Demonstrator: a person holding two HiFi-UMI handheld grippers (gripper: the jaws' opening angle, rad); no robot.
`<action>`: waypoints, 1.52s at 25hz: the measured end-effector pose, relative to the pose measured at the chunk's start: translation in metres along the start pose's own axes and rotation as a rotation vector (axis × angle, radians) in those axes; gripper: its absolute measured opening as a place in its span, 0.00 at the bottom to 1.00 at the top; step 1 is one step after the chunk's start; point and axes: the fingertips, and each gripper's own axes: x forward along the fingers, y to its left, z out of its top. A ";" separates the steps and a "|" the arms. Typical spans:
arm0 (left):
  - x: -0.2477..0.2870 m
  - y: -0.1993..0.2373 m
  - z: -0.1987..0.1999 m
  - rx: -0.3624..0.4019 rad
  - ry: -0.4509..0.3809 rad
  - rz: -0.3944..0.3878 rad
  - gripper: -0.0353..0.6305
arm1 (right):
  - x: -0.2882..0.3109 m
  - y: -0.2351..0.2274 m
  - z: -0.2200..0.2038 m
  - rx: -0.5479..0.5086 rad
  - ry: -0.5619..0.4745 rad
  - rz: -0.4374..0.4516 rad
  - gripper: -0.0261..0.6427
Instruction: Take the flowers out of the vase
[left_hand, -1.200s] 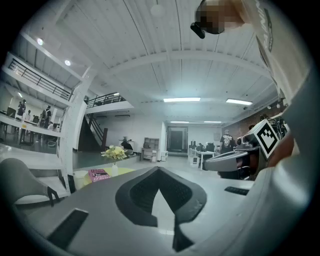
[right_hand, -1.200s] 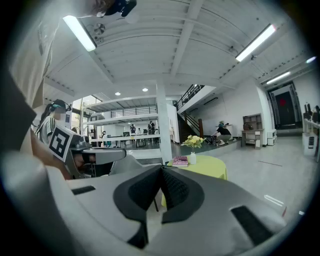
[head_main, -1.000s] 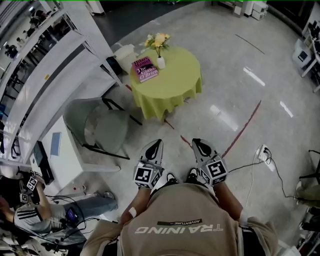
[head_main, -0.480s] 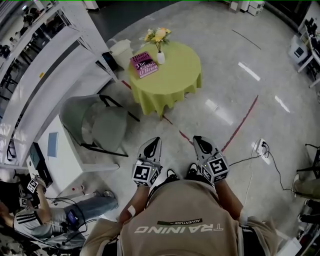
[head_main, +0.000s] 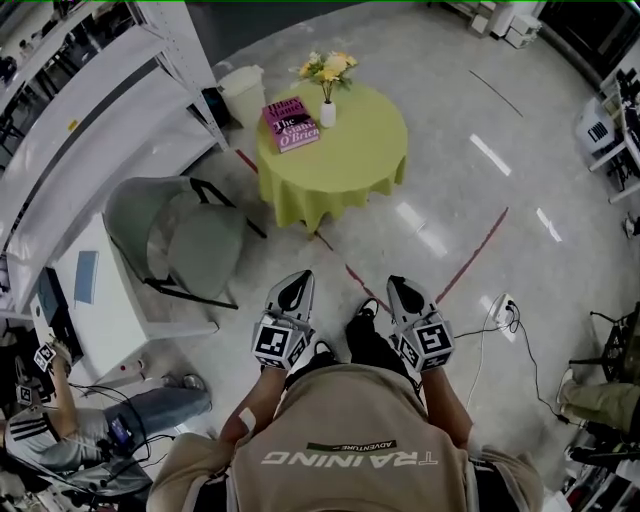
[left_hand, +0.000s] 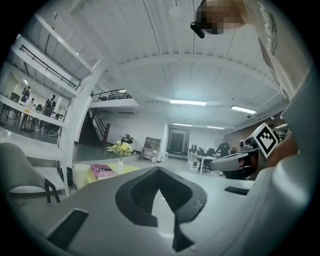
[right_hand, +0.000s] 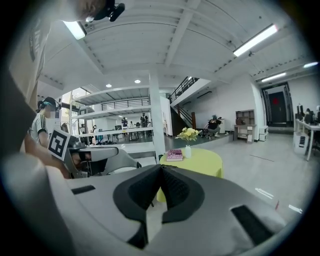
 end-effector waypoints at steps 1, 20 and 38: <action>0.007 0.002 0.000 0.001 0.000 0.000 0.06 | 0.008 -0.004 0.002 -0.002 -0.006 0.007 0.03; 0.210 0.041 0.035 0.065 0.065 0.084 0.06 | 0.156 -0.178 0.056 -0.017 -0.021 0.165 0.03; 0.293 0.138 0.029 -0.018 0.075 0.172 0.06 | 0.278 -0.204 0.069 0.045 0.055 0.259 0.03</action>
